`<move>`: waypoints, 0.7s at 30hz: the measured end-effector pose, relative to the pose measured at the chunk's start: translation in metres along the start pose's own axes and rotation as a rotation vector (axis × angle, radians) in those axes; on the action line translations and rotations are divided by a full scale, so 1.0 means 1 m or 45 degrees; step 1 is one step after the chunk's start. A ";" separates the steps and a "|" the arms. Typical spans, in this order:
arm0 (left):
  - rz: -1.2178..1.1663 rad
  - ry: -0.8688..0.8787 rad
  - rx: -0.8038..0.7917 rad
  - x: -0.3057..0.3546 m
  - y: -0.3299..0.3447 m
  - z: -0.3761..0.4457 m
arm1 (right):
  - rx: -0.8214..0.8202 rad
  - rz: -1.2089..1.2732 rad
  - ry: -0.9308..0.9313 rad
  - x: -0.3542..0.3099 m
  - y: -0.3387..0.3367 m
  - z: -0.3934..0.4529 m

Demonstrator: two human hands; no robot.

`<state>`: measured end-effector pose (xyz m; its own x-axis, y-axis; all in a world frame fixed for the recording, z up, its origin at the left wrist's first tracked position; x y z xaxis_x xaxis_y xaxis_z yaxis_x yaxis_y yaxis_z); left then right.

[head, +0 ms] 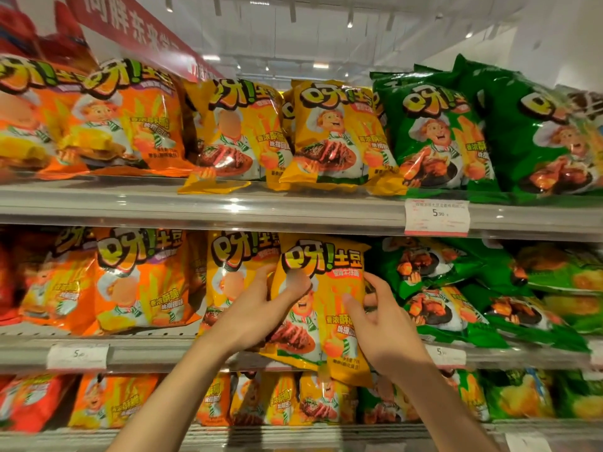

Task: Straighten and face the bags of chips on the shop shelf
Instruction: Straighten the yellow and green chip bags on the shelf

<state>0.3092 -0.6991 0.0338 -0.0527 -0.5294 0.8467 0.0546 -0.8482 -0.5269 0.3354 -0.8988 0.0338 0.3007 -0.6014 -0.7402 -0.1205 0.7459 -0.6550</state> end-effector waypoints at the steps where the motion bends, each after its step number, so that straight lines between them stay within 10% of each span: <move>1: -0.004 0.004 0.007 0.003 0.001 0.001 | -0.003 0.035 0.006 0.001 0.001 0.000; 12: -0.075 0.119 0.313 -0.018 -0.050 -0.032 | -0.050 0.107 -0.080 -0.016 0.018 0.027; 21: -0.100 0.138 0.450 -0.053 -0.091 -0.052 | -0.148 -0.697 0.303 0.004 0.050 0.096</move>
<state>0.2548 -0.5950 0.0326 -0.1748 -0.4780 0.8608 0.3856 -0.8377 -0.3869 0.4211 -0.8361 0.0125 0.1302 -0.9464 -0.2957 -0.1146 0.2819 -0.9526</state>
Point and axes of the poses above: each hand's wrist, its own z-axis towards the middle knuckle, its own y-axis out of the palm, x = y × z, the point moved 10 cm from there along z, towards the middle knuckle, and after that the axes turned 9 degrees about -x, right-handed, at the moved point
